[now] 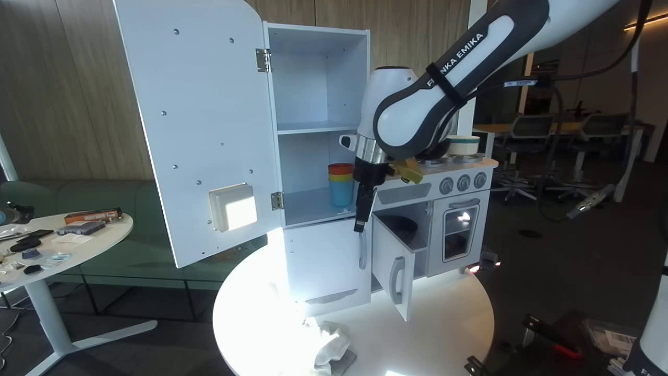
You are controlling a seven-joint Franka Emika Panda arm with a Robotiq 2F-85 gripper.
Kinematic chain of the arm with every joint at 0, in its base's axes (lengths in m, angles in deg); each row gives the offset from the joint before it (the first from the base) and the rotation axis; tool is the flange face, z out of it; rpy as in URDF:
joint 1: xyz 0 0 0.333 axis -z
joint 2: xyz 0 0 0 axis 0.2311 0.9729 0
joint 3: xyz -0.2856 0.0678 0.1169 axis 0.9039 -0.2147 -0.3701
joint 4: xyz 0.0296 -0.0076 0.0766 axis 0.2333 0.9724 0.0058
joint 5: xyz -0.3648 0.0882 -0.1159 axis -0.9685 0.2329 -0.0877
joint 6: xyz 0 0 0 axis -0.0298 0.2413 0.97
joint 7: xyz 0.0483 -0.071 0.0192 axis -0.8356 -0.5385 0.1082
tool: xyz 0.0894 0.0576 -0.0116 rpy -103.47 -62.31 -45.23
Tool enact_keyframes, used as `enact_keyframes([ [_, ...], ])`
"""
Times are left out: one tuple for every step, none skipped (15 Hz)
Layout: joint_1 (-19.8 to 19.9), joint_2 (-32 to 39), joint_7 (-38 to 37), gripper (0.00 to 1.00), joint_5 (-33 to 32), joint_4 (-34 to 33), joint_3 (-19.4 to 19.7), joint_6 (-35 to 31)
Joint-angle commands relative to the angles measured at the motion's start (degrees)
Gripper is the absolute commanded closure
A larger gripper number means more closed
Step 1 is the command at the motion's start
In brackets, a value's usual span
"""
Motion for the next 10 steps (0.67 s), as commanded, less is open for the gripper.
enact_keyframes([
  [1.6,2.5,-0.8,0.00,4.5,-1.9,-1.2,1.2],
  [1.8,2.9,-0.8,0.00,6.2,-1.3,-1.2,0.7],
  [2.2,3.3,-1.2,0.00,7.2,-0.9,-1.2,0.4],
  [2.7,3.6,-1.4,0.00,7.9,-0.3,-1.3,-0.2],
  [3.4,3.8,-2.3,0.00,7.2,0.3,-1.2,-0.6],
  [4.0,3.9,-2.7,0.00,7.2,0.8,-1.1,-0.9],
  [4.7,3.9,-4.2,0.00,6.3,1.5,-1.0,-1.0],
  [5.3,3.7,-4.6,0.00,6.8,2.5,-0.8,-1.7],
  [5.9,3.7,-5.4,0.00,6.6,3.0,-0.7,-1.8],
  [6.4,3.4,-6.4,0.00,6.0,3.8,-0.6,-2.2],
])
